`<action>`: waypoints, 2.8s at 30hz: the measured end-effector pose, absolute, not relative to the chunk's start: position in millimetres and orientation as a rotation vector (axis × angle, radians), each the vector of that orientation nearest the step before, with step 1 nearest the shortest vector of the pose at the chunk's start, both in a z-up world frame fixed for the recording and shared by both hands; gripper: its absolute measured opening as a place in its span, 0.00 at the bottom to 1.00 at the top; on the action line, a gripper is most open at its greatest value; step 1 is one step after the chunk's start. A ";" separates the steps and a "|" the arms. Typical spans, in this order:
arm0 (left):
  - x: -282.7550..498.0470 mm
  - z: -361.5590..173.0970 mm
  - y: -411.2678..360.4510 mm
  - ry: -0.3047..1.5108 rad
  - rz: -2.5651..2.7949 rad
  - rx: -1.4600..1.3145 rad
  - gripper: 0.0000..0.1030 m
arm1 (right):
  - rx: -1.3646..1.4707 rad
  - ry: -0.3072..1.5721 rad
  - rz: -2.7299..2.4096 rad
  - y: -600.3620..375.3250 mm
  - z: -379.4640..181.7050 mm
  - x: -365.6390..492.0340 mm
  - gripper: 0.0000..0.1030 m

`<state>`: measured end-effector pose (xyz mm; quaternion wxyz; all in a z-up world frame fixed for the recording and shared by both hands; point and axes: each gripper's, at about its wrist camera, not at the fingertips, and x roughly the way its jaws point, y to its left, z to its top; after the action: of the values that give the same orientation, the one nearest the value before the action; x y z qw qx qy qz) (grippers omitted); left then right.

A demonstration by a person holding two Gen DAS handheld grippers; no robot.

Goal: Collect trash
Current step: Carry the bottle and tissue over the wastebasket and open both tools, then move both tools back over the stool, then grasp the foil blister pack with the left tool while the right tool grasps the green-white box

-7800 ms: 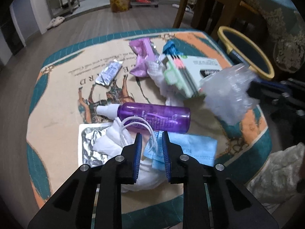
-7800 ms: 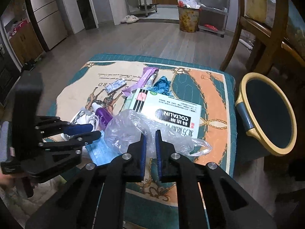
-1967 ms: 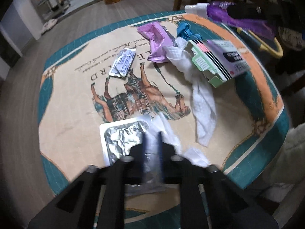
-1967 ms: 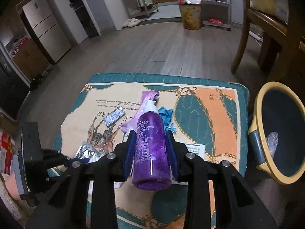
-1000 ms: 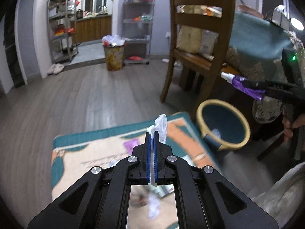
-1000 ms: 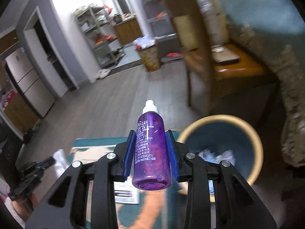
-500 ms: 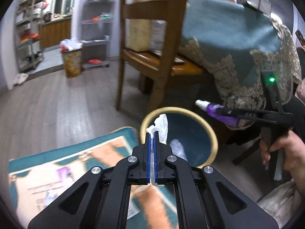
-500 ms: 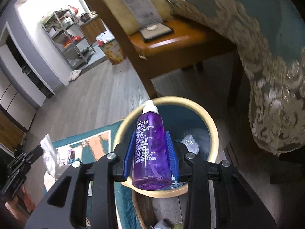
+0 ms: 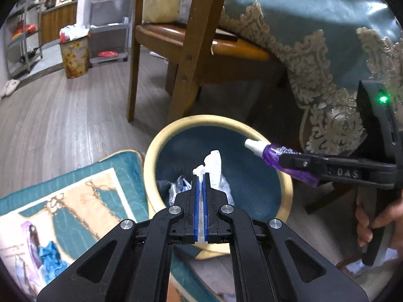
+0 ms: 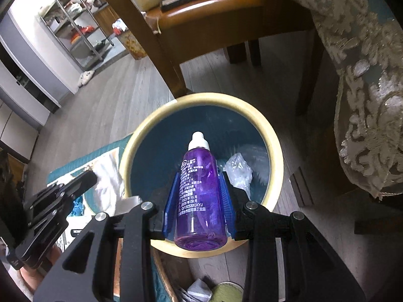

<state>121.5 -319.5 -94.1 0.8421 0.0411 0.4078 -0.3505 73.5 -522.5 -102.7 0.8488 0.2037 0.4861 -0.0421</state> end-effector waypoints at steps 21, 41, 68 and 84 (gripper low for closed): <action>109.5 -62.3 -266.0 0.785 -0.637 0.062 0.73 | 0.374 0.939 -0.065 -494.2 -75.3 81.5 0.56; 70.9 -21.4 -59.9 0.742 -0.311 0.003 0.83 | 0.217 0.851 0.137 -357.5 -32.1 86.2 0.94; 32.4 -148.4 37.1 1.124 -0.218 0.112 0.83 | -0.305 1.133 0.332 -196.1 -139.6 57.0 0.94; 39.4 -179.7 23.3 1.243 -0.215 0.177 0.83 | -0.600 1.108 0.440 -149.6 -183.7 56.2 0.86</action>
<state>39.4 23.3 -179.7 0.8041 0.0826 0.5802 -0.1002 56.2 -149.6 -183.7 0.7855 -0.2783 0.5138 0.2039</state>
